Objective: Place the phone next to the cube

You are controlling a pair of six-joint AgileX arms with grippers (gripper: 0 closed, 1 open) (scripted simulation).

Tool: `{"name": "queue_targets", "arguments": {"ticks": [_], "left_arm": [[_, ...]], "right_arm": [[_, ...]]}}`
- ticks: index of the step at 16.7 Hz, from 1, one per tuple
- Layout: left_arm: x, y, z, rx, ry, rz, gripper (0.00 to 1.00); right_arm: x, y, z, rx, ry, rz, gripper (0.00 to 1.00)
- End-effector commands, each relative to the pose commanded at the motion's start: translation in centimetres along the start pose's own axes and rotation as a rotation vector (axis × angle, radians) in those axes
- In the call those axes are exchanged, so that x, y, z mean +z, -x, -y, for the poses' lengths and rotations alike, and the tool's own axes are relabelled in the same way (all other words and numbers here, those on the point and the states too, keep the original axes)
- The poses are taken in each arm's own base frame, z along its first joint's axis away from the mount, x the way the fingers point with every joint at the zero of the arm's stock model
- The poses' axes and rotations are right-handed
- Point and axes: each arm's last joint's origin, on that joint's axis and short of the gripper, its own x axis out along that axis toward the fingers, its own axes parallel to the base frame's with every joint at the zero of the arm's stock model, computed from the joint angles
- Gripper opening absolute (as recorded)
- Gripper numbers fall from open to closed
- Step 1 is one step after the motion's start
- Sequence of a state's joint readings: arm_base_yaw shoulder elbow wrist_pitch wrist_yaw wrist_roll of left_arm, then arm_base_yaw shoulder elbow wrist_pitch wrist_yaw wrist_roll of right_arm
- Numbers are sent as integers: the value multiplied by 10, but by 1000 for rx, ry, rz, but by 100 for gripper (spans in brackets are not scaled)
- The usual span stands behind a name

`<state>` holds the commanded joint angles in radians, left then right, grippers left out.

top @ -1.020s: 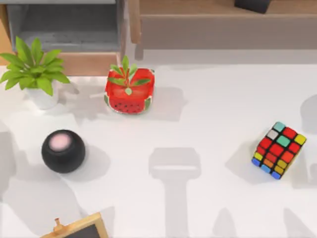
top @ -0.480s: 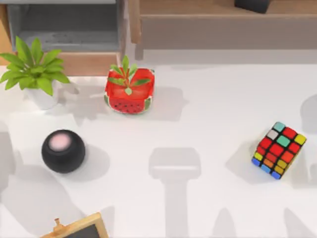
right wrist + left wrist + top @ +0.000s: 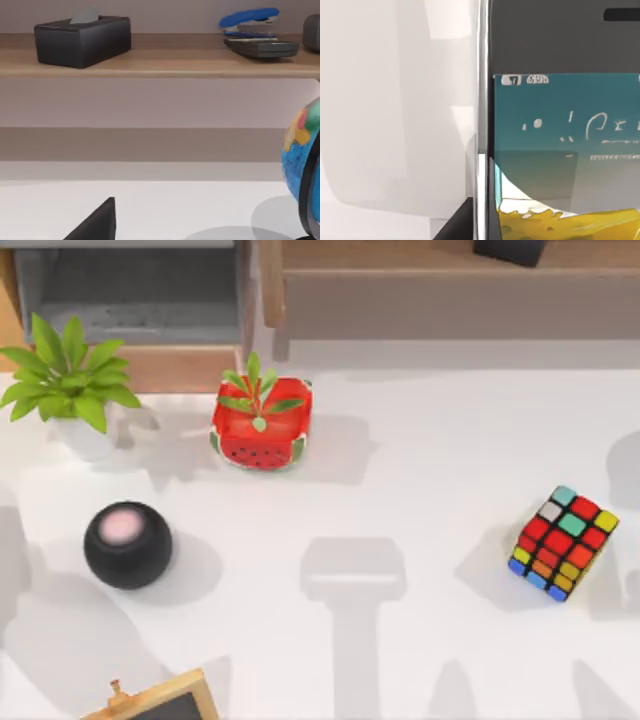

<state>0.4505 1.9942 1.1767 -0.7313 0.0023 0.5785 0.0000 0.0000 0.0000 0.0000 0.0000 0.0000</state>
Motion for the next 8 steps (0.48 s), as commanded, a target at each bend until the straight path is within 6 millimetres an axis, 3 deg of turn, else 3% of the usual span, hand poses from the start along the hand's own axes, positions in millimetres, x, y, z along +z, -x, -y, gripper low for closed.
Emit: {"name": "queue_targets", "arguments": {"ticks": [2,8], "left_arm": [[0,0,0,0,0,0,2],[0,0,0,0,0,0,0]], "right_arm": [[0,0,0,0,0,0,100],[0,0,0,0,0,0,100]]}}
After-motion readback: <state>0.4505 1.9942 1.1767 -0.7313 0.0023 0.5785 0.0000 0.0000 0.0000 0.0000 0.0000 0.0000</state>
